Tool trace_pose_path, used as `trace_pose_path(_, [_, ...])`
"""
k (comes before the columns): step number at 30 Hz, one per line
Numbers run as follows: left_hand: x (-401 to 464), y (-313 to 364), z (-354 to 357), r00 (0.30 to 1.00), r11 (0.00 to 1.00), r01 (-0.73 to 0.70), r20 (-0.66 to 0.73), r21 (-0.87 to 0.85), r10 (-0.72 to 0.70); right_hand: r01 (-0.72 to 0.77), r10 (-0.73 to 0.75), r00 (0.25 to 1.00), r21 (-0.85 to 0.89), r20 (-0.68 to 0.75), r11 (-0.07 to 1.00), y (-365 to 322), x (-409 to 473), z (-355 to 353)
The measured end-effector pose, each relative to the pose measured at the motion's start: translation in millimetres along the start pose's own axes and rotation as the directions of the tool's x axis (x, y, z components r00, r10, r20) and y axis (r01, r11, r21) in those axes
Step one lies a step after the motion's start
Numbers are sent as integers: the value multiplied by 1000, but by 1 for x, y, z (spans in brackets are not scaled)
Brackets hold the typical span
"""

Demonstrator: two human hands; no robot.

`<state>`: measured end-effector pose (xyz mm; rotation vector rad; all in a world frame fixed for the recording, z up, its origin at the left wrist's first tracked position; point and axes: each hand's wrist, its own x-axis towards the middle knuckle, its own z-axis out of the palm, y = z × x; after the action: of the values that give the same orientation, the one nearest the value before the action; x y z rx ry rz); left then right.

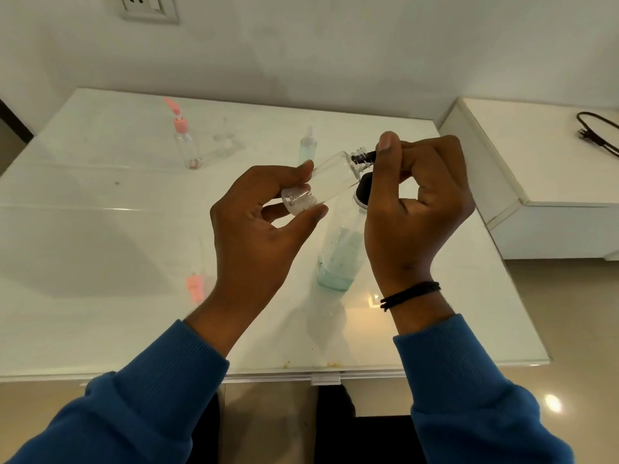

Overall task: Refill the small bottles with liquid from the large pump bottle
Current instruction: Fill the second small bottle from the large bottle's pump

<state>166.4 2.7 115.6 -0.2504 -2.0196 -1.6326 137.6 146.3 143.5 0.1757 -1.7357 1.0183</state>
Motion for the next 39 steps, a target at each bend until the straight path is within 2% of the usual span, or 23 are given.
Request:
trace_pose_path(4, [1, 1, 0, 1000, 1000, -8, -2, -14, 8, 18, -18, 1000, 0, -3, 1000, 0, 4, -1])
trace_pose_path(11, [1, 1, -1, 1000, 1000, -3, -9, 6, 3, -56, 56, 998, 24, -9, 998, 1, -3, 1])
trace_pose_path(19, [1, 1, 1, 1000, 1000, -11, -10, 4, 11, -40, 40, 999, -20, -15, 999, 1, 2, 0])
trace_pose_path(39, [0, 1, -1, 999, 998, -41, -20, 49, 42, -67, 68, 998, 35, -9, 997, 1, -4, 3])
